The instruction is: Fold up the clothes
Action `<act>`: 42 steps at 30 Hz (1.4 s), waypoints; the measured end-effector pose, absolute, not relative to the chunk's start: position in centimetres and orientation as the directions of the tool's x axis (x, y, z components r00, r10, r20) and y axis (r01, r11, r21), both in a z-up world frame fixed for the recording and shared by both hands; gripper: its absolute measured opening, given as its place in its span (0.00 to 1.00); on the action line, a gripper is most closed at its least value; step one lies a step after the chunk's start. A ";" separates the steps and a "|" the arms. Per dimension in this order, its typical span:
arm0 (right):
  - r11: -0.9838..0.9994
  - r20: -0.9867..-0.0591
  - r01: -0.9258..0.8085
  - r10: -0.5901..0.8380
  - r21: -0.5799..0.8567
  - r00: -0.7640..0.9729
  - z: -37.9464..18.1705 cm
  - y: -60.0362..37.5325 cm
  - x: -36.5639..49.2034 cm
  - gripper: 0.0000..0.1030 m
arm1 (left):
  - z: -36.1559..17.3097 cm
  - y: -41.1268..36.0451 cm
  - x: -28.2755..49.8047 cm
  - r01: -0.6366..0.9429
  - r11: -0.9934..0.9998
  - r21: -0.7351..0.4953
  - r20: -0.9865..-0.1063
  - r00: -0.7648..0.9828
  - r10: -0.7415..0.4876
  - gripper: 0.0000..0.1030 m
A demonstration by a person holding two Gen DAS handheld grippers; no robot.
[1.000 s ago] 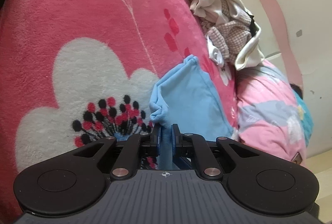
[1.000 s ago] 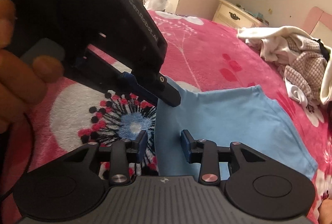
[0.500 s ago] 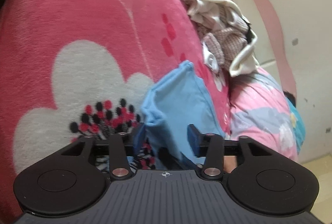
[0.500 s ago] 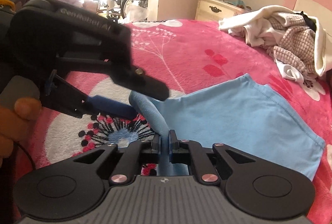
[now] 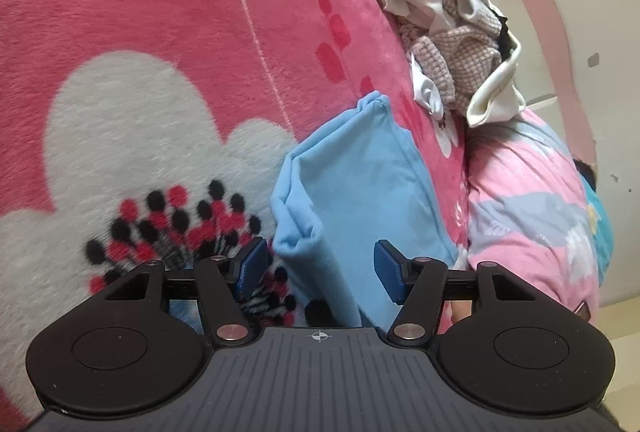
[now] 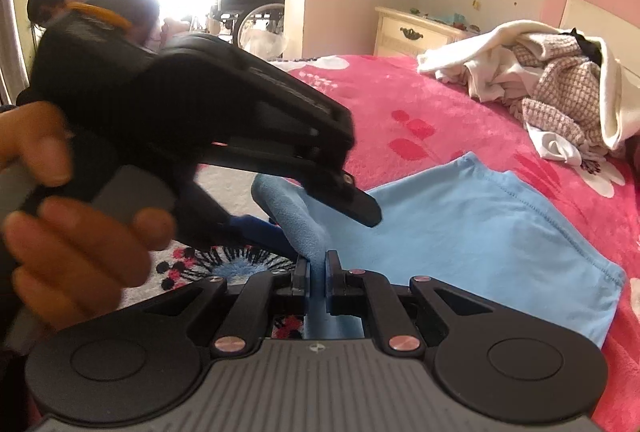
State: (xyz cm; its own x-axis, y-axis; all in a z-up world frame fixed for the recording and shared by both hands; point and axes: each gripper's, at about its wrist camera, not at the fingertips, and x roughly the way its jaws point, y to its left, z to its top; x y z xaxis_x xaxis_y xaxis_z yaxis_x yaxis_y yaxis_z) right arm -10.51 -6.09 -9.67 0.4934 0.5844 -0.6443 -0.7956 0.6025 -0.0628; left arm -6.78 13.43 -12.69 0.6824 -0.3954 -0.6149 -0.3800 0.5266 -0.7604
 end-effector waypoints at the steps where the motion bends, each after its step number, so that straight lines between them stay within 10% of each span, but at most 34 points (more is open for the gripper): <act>1: 0.604 -0.642 -0.795 0.585 -0.064 0.496 -9.6 -6.1 -10.5 0.07 | -12.8 13.4 -6.5 -0.378 0.521 -0.765 -0.611 0.682 -0.402 0.52; 23: 0.618 -0.628 -0.785 0.593 -0.045 0.504 -9.1 -7.0 -10.3 0.10 | -14.8 13.0 -5.5 -0.354 0.516 -0.780 -0.590 0.690 -0.419 0.23; 28: 0.643 -0.624 -0.766 0.601 0.007 0.499 -8.3 -9.1 -10.0 0.30 | -15.0 12.9 -5.6 -0.356 0.523 -0.775 -0.594 0.692 -0.409 0.20; 42: 0.905 -0.642 -0.170 0.399 0.389 0.655 -8.3 -23.9 -0.1 0.41 | -14.4 11.8 -5.8 -0.324 0.634 -0.702 -0.632 0.694 -0.345 0.20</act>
